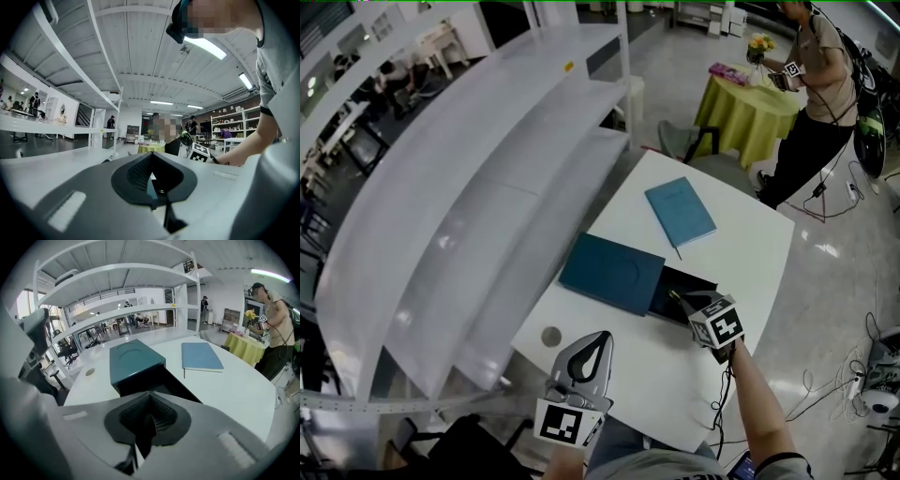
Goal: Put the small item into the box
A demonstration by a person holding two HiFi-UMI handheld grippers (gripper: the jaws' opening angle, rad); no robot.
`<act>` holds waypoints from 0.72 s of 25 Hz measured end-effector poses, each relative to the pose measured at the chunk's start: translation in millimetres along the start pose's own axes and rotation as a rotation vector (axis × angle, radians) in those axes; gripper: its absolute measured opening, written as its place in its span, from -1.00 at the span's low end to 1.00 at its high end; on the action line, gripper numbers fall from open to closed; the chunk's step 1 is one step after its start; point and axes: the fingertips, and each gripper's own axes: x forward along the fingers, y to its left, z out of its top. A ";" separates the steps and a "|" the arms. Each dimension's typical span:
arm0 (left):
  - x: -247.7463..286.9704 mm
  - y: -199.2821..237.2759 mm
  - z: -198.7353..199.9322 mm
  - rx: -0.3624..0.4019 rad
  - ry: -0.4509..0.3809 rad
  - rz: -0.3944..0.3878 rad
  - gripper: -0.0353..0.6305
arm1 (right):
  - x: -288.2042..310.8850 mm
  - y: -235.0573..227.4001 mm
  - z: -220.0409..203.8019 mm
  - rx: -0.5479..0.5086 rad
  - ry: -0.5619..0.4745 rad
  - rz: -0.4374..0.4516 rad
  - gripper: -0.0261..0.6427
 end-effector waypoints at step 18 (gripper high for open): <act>-5.4 -28.6 9.1 0.014 -0.044 -0.065 -0.84 | -99.8 45.9 22.2 -0.009 -0.389 -0.084 -0.92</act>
